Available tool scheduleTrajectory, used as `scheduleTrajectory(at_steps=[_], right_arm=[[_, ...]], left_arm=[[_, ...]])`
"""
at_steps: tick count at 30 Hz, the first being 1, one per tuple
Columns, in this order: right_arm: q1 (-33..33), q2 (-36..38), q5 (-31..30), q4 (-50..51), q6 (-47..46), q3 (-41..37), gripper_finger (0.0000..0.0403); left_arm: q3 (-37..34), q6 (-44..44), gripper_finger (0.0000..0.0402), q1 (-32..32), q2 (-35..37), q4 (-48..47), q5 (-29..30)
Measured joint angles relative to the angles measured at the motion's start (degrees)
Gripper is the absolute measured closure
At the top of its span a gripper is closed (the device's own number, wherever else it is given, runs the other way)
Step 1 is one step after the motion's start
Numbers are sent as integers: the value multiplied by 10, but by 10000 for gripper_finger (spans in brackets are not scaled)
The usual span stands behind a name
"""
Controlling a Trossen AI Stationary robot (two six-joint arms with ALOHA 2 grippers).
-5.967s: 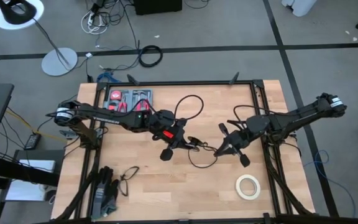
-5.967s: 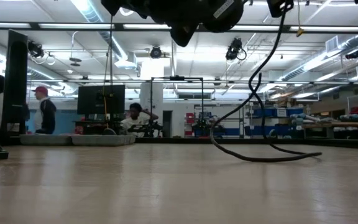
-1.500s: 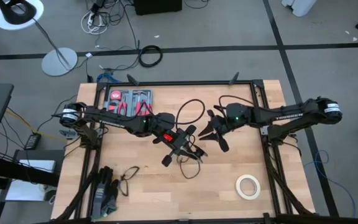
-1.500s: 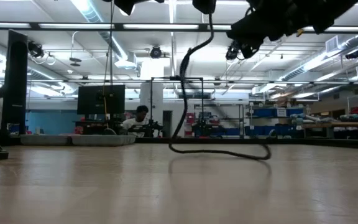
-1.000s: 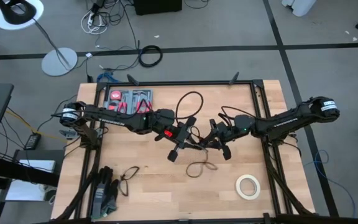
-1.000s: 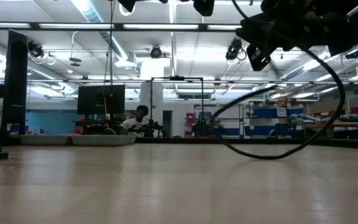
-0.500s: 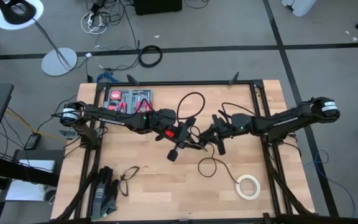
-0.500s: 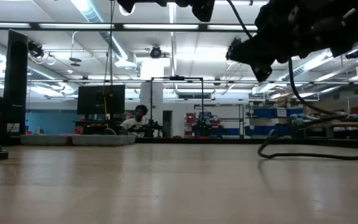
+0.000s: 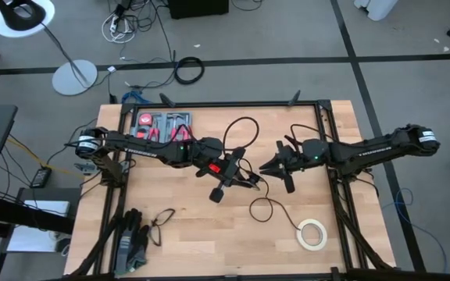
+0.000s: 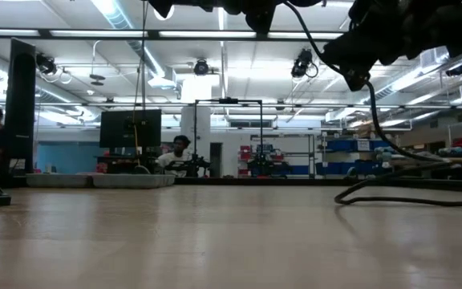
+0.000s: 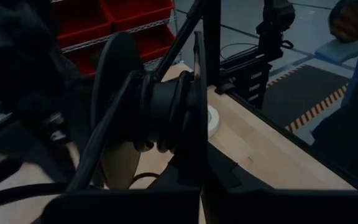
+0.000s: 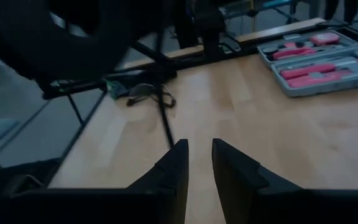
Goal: Coil cords
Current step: Coil the black wire onto the spool
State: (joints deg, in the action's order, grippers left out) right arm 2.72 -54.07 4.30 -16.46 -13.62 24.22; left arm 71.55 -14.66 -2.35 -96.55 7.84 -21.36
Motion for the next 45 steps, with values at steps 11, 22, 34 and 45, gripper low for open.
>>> scheduleTrajectory(at_steps=[11, 22, 34, 45], right_arm=[[43, -20, -45, 17, -14, 0, 329], [75, -18, -57, 47, -79, 0, 329], [82, -49, -94, 39, -83, 0, 329], [88, -68, -93, 29, -70, 0, 385]], left_arm=[[0, 0, 402, 0, 0, 0, 14], [0, 1, 402, 0, 0, -6, 15], [0, -2, 402, 0, 0, 1, 26], [-1, -2, 402, 0, 0, 1, 26]])
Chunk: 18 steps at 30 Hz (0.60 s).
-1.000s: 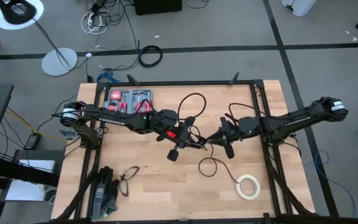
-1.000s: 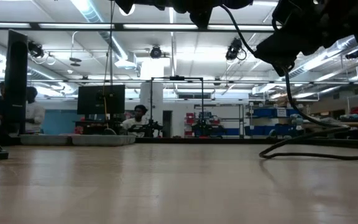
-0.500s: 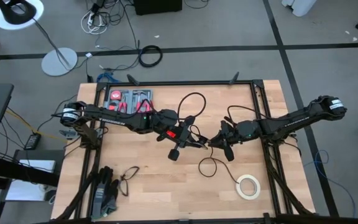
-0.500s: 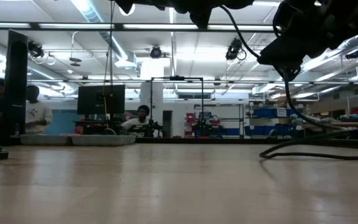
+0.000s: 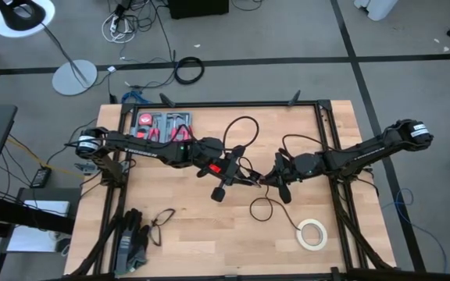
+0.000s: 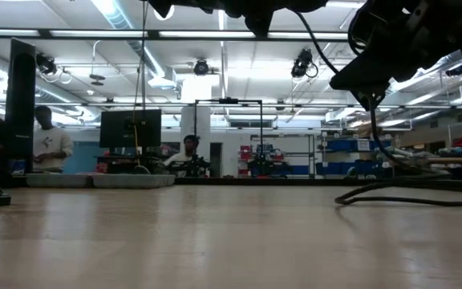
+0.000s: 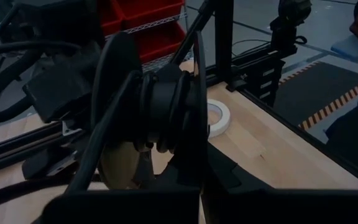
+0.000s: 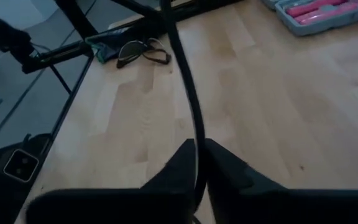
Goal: Coil cords
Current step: Coil the black wire onto the spool
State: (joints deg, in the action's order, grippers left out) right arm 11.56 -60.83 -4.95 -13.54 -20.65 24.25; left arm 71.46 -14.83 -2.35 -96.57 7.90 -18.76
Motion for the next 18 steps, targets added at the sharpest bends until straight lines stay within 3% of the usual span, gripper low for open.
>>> scheduleTrajectory(at_steps=[18], right_arm=[[79, 1, 4, -4, 7, 0, 399]], left_arm=[[0, 2, 402, 0, 0, -33, 20]])
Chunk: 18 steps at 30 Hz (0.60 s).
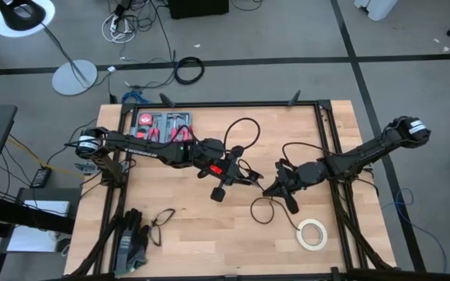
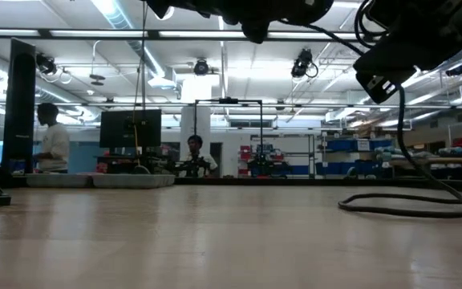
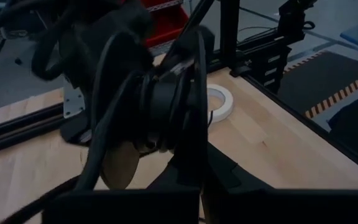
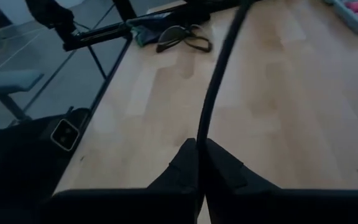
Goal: Coil cords
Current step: Coil the black wire onto the spool
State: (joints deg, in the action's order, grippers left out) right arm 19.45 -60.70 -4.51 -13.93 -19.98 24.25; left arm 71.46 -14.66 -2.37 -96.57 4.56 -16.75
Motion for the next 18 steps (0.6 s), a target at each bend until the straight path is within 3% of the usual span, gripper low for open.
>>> scheduleTrajectory(at_steps=[18], right_arm=[[114, 5, 0, 17, -16, 0, 399]], left_arm=[[1, -15, 402, 1, 27, -20, 34]])
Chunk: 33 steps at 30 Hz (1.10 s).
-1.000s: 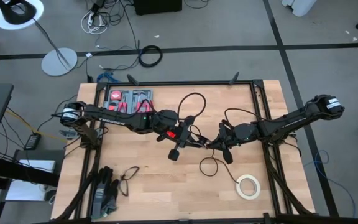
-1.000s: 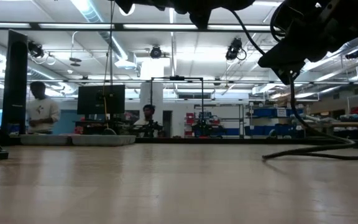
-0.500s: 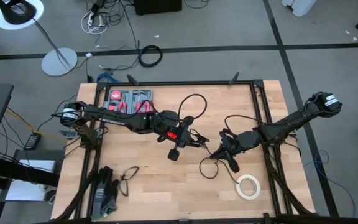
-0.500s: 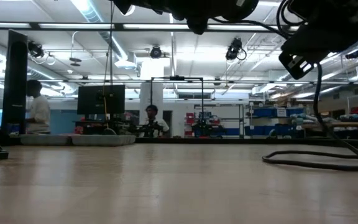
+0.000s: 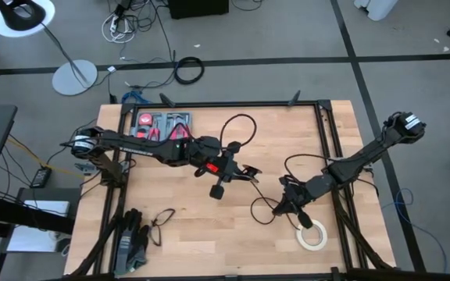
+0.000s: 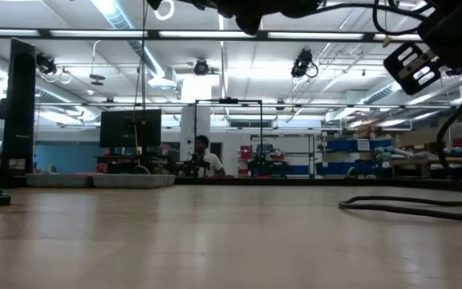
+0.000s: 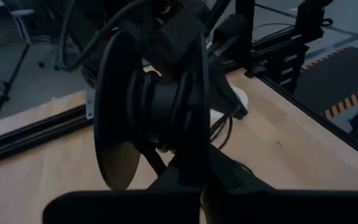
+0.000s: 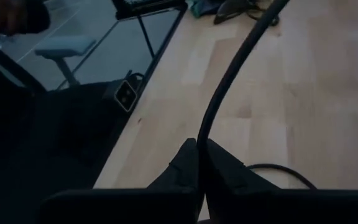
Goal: Coil cords
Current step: Coil the black wire onto the spool
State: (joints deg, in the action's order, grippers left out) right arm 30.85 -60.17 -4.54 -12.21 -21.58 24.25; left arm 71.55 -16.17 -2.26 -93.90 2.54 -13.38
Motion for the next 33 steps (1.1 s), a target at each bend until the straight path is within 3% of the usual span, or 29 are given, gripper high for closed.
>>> scheduleTrajectory(at_steps=[11, 28, 33], right_arm=[[26, 62, -27, 18, 22, 0, 399], [14, 152, -83, 33, 121, 0, 399], [-2, 180, -141, 33, 180, 0, 399]], left_arm=[[0, 1, 402, 0, 37, -119, 29], [0, 69, 402, 0, 32, -188, 34], [-6, 95, 402, -2, 31, -198, 30]])
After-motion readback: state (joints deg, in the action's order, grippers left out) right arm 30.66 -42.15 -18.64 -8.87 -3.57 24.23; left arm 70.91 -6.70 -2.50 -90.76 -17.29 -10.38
